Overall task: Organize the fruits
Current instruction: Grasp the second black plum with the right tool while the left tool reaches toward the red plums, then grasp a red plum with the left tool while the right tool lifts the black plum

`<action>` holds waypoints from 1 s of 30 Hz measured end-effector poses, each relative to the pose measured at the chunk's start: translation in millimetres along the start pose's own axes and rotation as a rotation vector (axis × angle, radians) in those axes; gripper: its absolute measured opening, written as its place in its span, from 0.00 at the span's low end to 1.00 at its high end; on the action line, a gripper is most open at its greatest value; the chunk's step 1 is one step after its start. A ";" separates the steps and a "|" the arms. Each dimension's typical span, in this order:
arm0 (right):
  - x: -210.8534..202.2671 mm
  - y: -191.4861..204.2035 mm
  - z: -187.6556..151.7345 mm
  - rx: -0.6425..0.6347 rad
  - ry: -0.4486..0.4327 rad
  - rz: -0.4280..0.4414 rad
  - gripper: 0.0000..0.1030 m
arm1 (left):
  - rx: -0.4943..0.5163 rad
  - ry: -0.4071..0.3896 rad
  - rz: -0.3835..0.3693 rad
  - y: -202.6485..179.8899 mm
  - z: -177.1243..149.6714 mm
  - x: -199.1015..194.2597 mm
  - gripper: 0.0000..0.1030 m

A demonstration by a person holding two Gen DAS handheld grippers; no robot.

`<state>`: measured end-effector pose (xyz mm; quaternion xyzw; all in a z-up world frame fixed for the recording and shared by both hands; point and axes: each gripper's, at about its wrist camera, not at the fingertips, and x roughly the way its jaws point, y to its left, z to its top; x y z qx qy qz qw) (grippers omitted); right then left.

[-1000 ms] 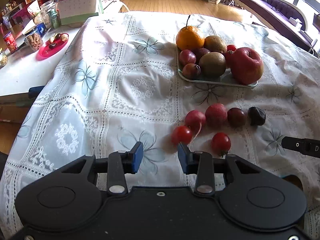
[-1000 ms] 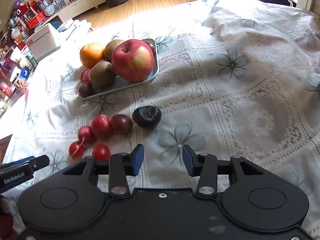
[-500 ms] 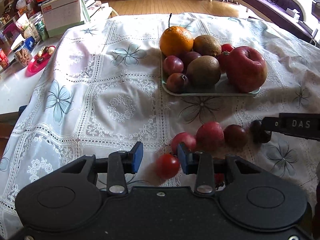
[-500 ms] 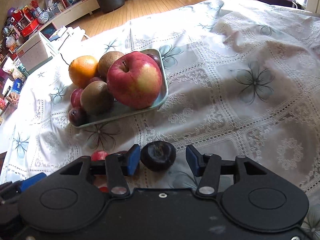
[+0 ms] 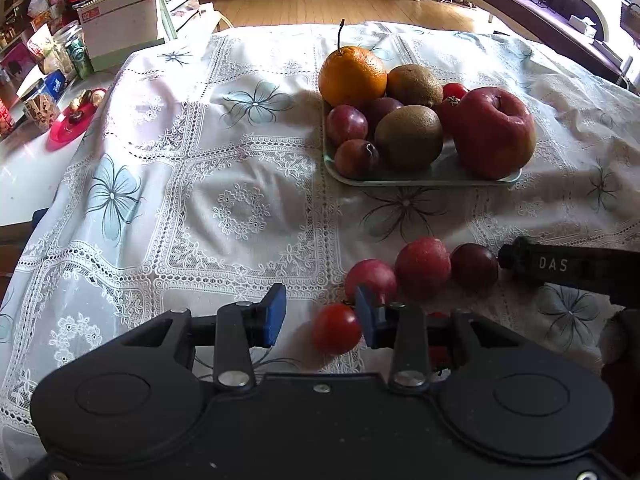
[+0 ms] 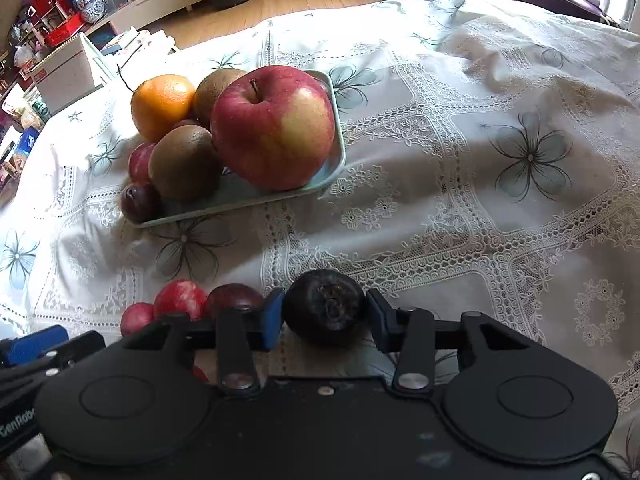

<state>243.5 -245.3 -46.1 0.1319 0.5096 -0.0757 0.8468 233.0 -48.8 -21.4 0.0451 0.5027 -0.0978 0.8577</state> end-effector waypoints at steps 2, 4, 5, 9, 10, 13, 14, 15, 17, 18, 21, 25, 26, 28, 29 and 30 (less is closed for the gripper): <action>-8.8 -9.2 -2.8 0.001 -0.017 0.015 0.44 | 0.000 -0.005 -0.010 -1.8 0.3 -0.7 0.46; -19.4 -21.6 -6.1 0.004 -0.042 0.028 0.44 | -0.001 -0.010 -0.023 -4.7 0.9 -1.6 0.46; -24.8 -29.1 -8.0 0.007 -0.053 0.032 0.44 | 0.000 -0.011 -0.032 -7.2 1.7 -2.0 0.46; -45.7 -61.4 -15.8 0.014 -0.107 0.021 0.44 | 0.003 -0.015 -0.037 -16.6 5.2 0.0 0.46; -50.3 -67.9 -18.5 0.004 -0.128 0.003 0.44 | 0.002 -0.016 -0.035 -19.3 6.2 0.8 0.46; -65.5 -88.1 -30.1 -0.020 -0.206 -0.069 0.44 | 0.004 -0.018 -0.037 -28.7 9.4 3.1 0.46; -69.0 -93.9 -32.9 -0.018 -0.218 -0.080 0.44 | 0.004 -0.020 -0.037 -32.2 10.4 3.8 0.46; -72.1 -99.9 -36.1 -0.011 -0.226 -0.085 0.44 | 0.004 -0.020 -0.038 -35.2 11.6 4.7 0.46; -77.0 -110.2 -42.6 0.007 -0.239 -0.079 0.44 | 0.003 -0.014 -0.044 -42.1 14.2 8.0 0.46; -78.5 -114.0 -45.5 0.016 -0.242 -0.076 0.44 | 0.003 -0.010 -0.049 -44.6 15.4 9.7 0.46; -81.6 -114.1 -49.7 0.015 -0.253 -0.059 0.44 | 0.001 0.006 -0.049 -53.3 17.3 16.2 0.46; -86.1 -114.0 -53.0 0.008 -0.266 -0.042 0.44 | 0.023 0.020 -0.010 -62.4 15.6 24.2 0.46; -85.6 -114.7 -53.3 0.010 -0.263 -0.037 0.44 | 0.033 0.012 0.003 -64.9 15.0 24.4 0.46; -85.0 -116.1 -53.5 0.018 -0.255 -0.025 0.44 | 0.056 0.009 0.023 -69.6 14.7 25.4 0.48; -84.2 -116.8 -53.1 0.024 -0.251 -0.018 0.44 | 0.066 0.009 0.028 -71.5 14.9 26.2 0.48; -83.9 -117.8 -52.7 0.031 -0.248 -0.012 0.44 | 0.070 0.007 0.036 -73.2 15.5 26.9 0.49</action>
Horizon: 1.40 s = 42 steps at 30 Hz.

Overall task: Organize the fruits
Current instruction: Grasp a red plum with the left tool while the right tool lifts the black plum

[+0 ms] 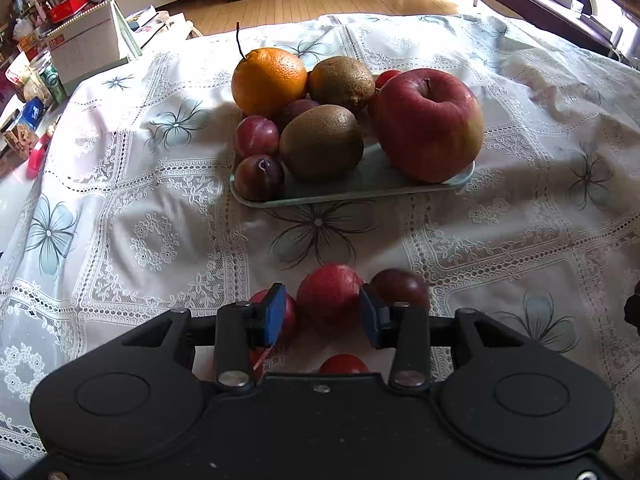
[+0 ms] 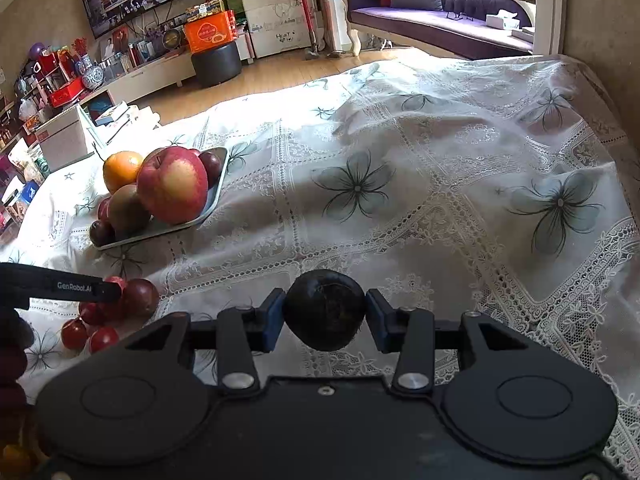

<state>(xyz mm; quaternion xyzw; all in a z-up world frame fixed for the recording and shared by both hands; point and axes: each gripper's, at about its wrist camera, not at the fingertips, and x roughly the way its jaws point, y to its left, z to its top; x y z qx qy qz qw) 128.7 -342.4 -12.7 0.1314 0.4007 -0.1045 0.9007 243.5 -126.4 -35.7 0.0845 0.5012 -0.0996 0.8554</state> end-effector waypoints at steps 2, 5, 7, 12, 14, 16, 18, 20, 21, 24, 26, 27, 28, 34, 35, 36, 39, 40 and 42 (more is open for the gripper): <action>1.8 -1.0 0.4 0.013 0.006 0.007 0.44 | 0.004 -0.002 0.014 -3.6 1.6 2.1 0.49; 2.5 -1.1 -0.2 0.018 0.011 0.007 0.44 | 0.026 -0.006 0.034 -11.2 5.2 6.1 0.49; 2.6 0.2 -0.9 0.014 0.013 0.010 0.44 | 0.041 -0.005 0.045 -15.2 7.3 9.3 0.48; 2.3 1.4 -2.1 0.006 0.018 0.020 0.44 | 0.039 -0.007 0.045 -16.0 11.2 16.9 0.49; 2.3 0.8 -1.9 0.009 0.021 0.027 0.44 | 0.058 -0.003 0.038 -16.4 10.5 16.9 0.49; 2.2 0.3 -1.8 0.013 0.022 0.032 0.44 | 0.104 0.002 0.028 -18.2 7.1 15.2 0.49; 1.7 0.6 -2.1 0.013 0.021 0.032 0.44 | 0.153 0.000 0.021 -20.2 2.5 13.7 0.49; 1.8 1.0 -2.2 0.009 0.021 0.031 0.44 | 0.176 -0.014 0.020 -21.3 -0.7 12.6 0.49; 1.9 1.2 -2.5 0.006 0.022 0.031 0.44 | 0.176 -0.015 0.019 -21.4 -0.7 13.2 0.49; 2.8 2.4 -3.1 -0.002 0.027 0.031 0.44 | 0.137 -0.001 0.006 -18.5 1.7 14.7 0.49; 2.6 3.1 -3.2 -0.006 0.027 0.033 0.44 | 0.144 0.002 0.005 -18.4 2.0 15.5 0.49; 2.7 3.2 -3.0 -0.007 0.027 0.035 0.44 | 0.162 0.001 0.007 -19.6 1.7 15.8 0.49; 3.0 3.5 -3.0 -0.008 0.029 0.036 0.44 | 0.177 -0.003 0.012 -21.2 1.3 15.6 0.49; 6.0 4.1 -4.5 -0.017 0.045 0.036 0.44 | 0.134 0.005 0.038 -25.7 6.6 24.4 0.49; 5.9 4.4 -4.7 -0.018 0.045 0.035 0.44 | 0.128 0.028 0.045 -26.1 6.6 28.6 0.50; 5.8 4.4 -4.8 -0.018 0.043 0.036 0.44 | 0.136 0.054 0.042 -27.1 5.1 33.7 0.50; 4.8 4.5 -4.8 -0.019 0.037 0.042 0.44 | 0.175 0.004 0.051 -30.9 -4.3 29.7 0.49; 4.2 4.5 -4.8 -0.021 0.033 0.043 0.44 | 0.178 0.001 0.048 -31.3 -6.1 28.0 0.49; 2.5 5.4 -5.5 -0.028 0.024 0.043 0.44 | 0.150 0.012 0.015 -27.9 -5.6 23.0 0.49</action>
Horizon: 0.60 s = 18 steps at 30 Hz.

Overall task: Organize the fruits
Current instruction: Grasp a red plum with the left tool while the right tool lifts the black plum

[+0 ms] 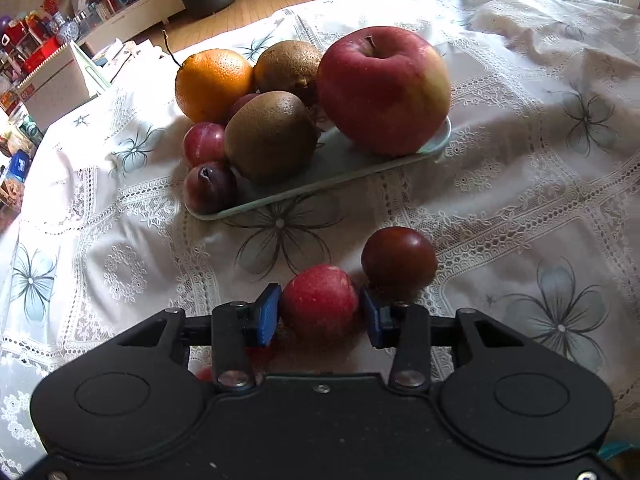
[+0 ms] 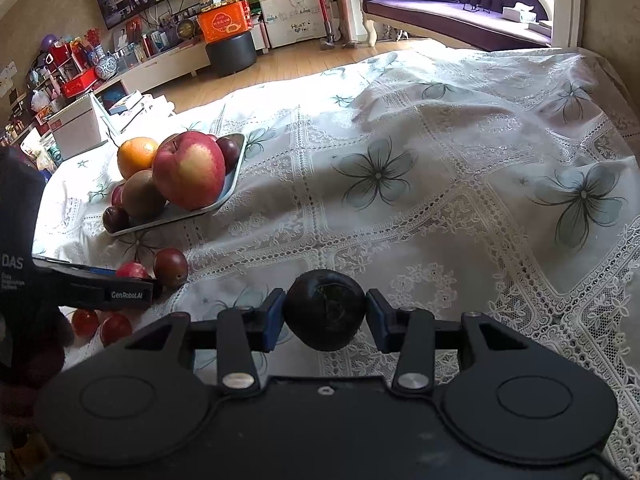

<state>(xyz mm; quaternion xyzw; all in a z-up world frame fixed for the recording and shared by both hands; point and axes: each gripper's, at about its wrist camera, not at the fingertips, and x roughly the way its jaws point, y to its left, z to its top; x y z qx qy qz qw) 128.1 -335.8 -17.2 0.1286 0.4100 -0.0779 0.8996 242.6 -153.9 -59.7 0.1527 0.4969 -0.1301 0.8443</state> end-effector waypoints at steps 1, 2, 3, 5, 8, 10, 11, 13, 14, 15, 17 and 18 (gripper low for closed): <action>-1.3 0.6 -0.5 -0.005 -0.007 0.001 0.44 | -0.027 0.008 -0.034 3.4 1.2 -3.7 0.49; -2.4 1.0 -0.6 -0.008 -0.013 0.003 0.44 | -0.057 0.015 -0.072 7.8 2.3 -9.2 0.49; -3.6 1.4 -0.7 -0.010 -0.018 0.005 0.44 | -0.085 0.019 -0.103 11.8 3.1 -16.0 0.49; -5.9 2.0 -1.1 -0.009 -0.025 0.009 0.44 | -0.127 0.035 -0.138 17.3 3.6 -32.0 0.49; -12.4 2.4 -2.3 0.008 -0.031 0.031 0.44 | -0.135 0.010 -0.181 20.9 -1.9 -66.1 0.49; -20.3 3.8 -4.9 0.018 -0.036 0.042 0.44 | -0.130 -0.013 -0.184 24.7 -9.6 -91.0 0.49; -26.8 5.4 -7.1 0.018 -0.042 0.055 0.44 | -0.127 -0.025 -0.189 26.5 -13.9 -103.1 0.49; -42.3 11.0 -12.5 0.015 -0.048 0.078 0.44 | -0.124 -0.032 -0.184 29.9 -24.3 -121.6 0.49; -50.3 13.9 -15.4 0.015 -0.052 0.089 0.44 | -0.126 -0.034 -0.181 31.4 -31.1 -130.9 0.49; -58.8 17.6 -18.4 0.014 -0.056 0.101 0.44 | -0.126 -0.033 -0.178 31.2 -35.6 -137.3 0.49; -76.7 24.5 -24.6 0.013 -0.060 0.127 0.44 | -0.133 -0.038 -0.186 34.6 -50.2 -151.7 0.49; -85.8 28.3 -28.4 0.011 -0.061 0.138 0.44 | -0.140 -0.041 -0.197 37.9 -58.0 -157.3 0.49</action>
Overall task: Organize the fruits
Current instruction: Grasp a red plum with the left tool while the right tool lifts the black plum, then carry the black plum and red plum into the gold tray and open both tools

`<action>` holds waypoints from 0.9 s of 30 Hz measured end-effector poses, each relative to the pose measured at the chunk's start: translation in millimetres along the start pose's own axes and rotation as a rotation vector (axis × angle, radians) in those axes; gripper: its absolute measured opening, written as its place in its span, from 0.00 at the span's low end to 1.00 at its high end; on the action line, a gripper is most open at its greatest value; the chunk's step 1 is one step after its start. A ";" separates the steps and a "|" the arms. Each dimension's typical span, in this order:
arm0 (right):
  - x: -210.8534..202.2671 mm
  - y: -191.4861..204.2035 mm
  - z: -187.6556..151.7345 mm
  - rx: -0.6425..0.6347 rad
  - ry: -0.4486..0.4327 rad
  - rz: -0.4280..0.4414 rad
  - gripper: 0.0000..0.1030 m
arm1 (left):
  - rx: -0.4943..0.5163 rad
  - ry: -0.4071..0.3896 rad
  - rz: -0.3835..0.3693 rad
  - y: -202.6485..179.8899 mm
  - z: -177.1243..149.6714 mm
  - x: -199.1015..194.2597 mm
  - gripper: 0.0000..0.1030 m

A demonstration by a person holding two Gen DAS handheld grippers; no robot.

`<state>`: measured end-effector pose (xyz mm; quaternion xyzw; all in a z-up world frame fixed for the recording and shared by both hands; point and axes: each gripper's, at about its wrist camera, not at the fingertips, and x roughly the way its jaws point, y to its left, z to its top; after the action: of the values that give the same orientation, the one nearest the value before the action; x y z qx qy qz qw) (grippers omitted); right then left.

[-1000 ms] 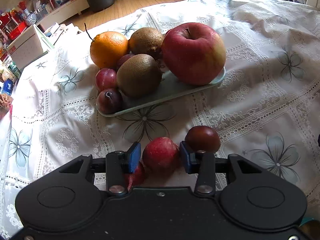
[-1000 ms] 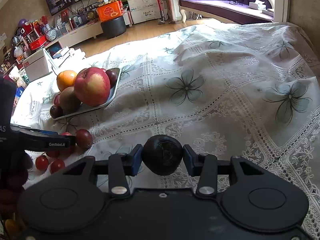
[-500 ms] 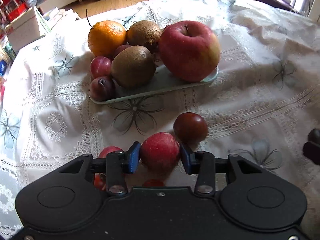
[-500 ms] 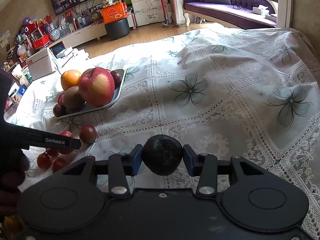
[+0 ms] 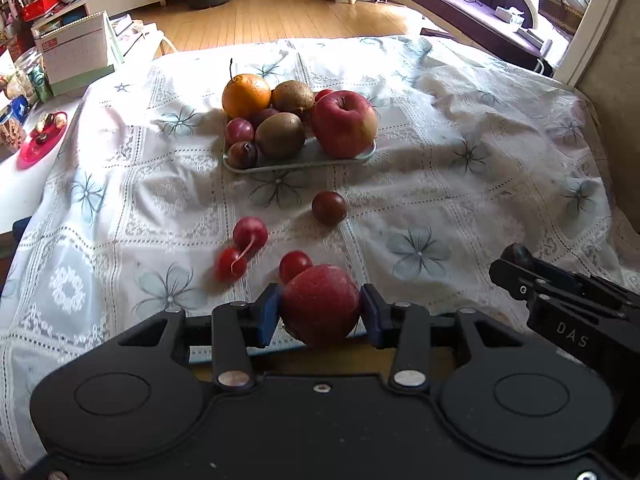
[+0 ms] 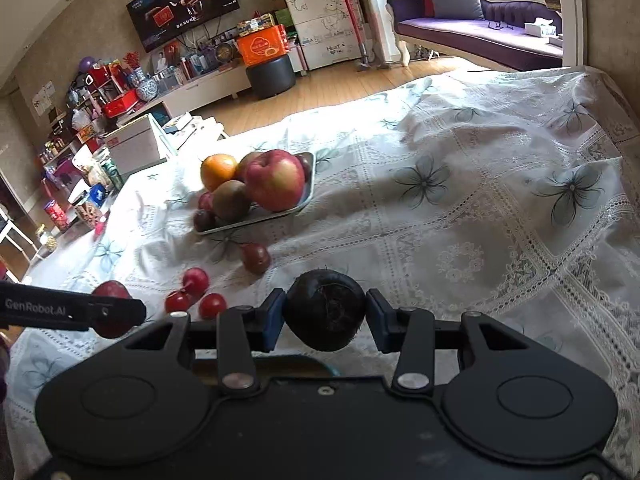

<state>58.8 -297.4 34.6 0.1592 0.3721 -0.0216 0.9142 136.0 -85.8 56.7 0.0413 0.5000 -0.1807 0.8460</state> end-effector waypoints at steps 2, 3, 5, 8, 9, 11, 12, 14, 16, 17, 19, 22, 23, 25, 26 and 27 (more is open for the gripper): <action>-15.3 9.2 -7.0 -0.010 -0.004 0.017 0.44 | -0.019 -0.010 -0.020 6.9 -13.2 -11.4 0.49; -21.8 13.3 -10.7 -0.014 -0.007 0.023 0.44 | -0.032 -0.015 -0.028 11.3 -18.5 -15.6 0.49; -31.1 20.3 -17.2 -0.028 -0.010 0.029 0.44 | -0.050 -0.021 -0.041 22.4 -26.9 -23.7 0.49; -39.6 28.8 -24.3 -0.052 -0.026 0.005 0.44 | -0.067 -0.054 -0.007 45.3 -32.1 -40.6 0.49; -40.7 31.2 -25.3 -0.059 -0.030 -0.004 0.44 | -0.066 -0.068 0.017 54.7 -32.5 -47.5 0.49; -41.9 35.3 -26.0 -0.063 -0.030 -0.010 0.44 | -0.073 -0.093 0.083 75.8 -33.3 -62.2 0.49; -41.0 36.4 -25.7 -0.064 -0.027 -0.010 0.44 | -0.070 -0.098 0.112 84.9 -32.5 -67.2 0.49; -37.8 38.9 -24.2 -0.068 -0.024 -0.025 0.44 | -0.059 -0.099 0.189 105.0 -33.7 -76.9 0.49; -34.6 43.2 -25.7 -0.082 -0.022 -0.049 0.44 | -0.033 -0.084 0.246 120.9 -36.1 -82.1 0.49; -33.5 45.3 -27.1 -0.089 -0.018 -0.058 0.44 | -0.024 -0.071 0.272 127.2 -38.4 -82.8 0.49; -32.0 48.4 -31.3 -0.097 -0.005 -0.064 0.44 | -0.010 -0.043 0.312 137.5 -47.2 -83.3 0.49; -29.7 52.2 -38.6 -0.103 0.027 -0.064 0.44 | -0.051 -0.036 0.275 145.4 -67.0 -83.7 0.49; -29.0 52.9 -41.6 -0.102 0.036 -0.065 0.44 | -0.068 -0.035 0.252 144.2 -73.6 -82.0 0.49; -28.1 54.7 -49.1 -0.106 0.059 -0.067 0.44 | -0.093 -0.045 0.200 136.1 -87.0 -77.4 0.49; -27.2 55.0 -52.4 -0.107 0.072 -0.067 0.44 | -0.100 -0.052 0.174 129.4 -93.6 -74.7 0.49; -26.4 55.1 -55.5 -0.108 0.086 -0.069 0.44 | -0.109 -0.054 0.144 121.2 -98.9 -70.8 0.49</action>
<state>11.1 -230.2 30.6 0.0974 0.4169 -0.0260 0.9033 65.1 70.5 55.1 0.0264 0.4820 -0.0929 0.8708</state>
